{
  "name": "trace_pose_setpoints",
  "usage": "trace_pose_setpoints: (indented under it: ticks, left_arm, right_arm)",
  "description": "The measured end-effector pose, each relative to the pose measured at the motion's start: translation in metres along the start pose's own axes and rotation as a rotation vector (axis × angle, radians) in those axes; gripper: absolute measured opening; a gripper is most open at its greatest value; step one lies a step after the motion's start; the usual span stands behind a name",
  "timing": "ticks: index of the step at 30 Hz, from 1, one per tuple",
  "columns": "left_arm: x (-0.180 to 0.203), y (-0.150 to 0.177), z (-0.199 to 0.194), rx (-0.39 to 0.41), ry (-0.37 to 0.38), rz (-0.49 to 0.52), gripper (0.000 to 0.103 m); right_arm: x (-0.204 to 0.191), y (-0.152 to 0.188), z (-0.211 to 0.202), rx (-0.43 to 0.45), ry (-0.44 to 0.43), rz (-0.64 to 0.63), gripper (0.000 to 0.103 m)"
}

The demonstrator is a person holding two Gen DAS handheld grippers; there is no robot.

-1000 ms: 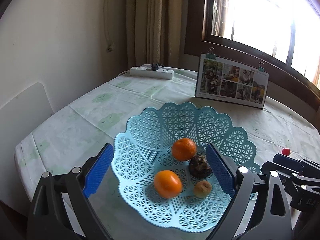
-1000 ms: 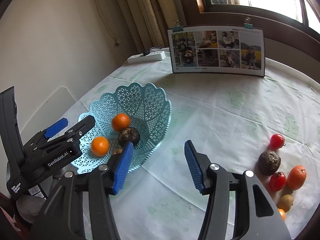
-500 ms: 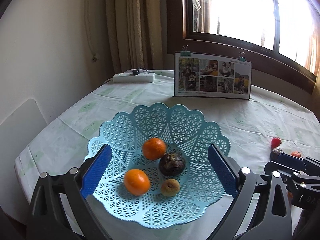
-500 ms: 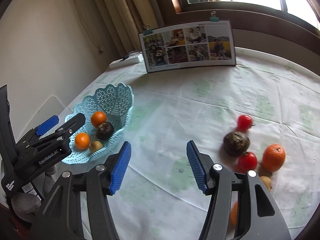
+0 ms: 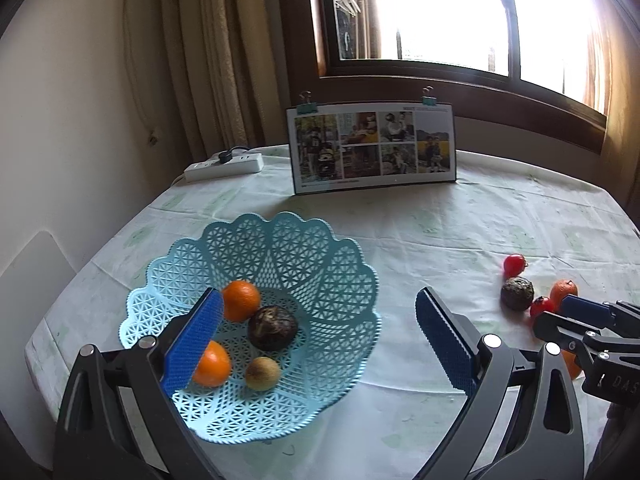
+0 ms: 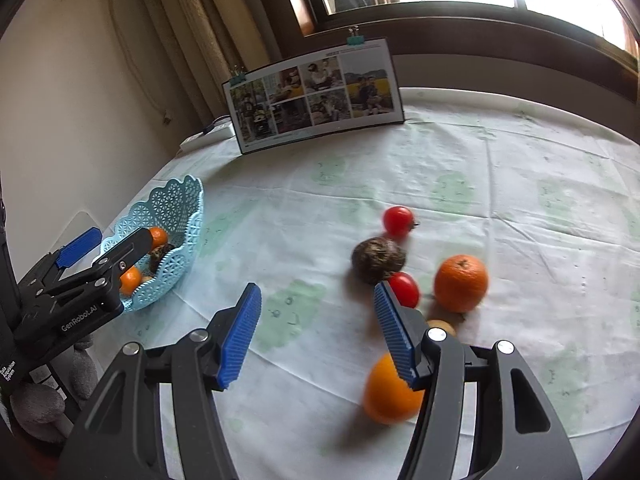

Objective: Organize fruits
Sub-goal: 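Move both open tools back toward the remaining fruit, then grasp a large orange with the right tool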

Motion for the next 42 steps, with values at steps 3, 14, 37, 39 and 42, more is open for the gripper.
trace_pose_setpoints:
  ticks: [3,14,37,39,42]
  left_arm:
    - [0.012,-0.001,-0.002,0.002,0.007,0.022,0.098]
    - [0.054,-0.003,-0.006,0.006,0.039,0.094,0.098]
    - [0.097,0.011,0.002,-0.032,0.105,0.161,0.098]
    - [0.097,0.011,0.003,-0.034,0.106,0.158,0.098]
    - [0.095,0.012,0.002,-0.031,0.106,0.157,0.098]
  right_arm:
    - [0.011,0.001,-0.008,0.018,0.032,-0.012,0.063]
    - [0.055,0.014,-0.025,0.016,0.089,0.024,0.063]
    - [0.044,0.052,-0.032,-0.058,0.014,0.029,0.063]
    - [0.038,0.055,-0.026,-0.075,0.015,0.016,0.058]
    - [0.035,0.057,-0.018,-0.093,0.009,0.025,0.053]
Point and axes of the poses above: each gripper's, at about its wrist camera, not at the fingertips, and z roughly the way its jaws point, x to its right, y to its underside, the point moved 10 cm from there along z, roughly the way its jaws point, and after that the axes turned 4 degrees about -y, right-handed, at the moved point
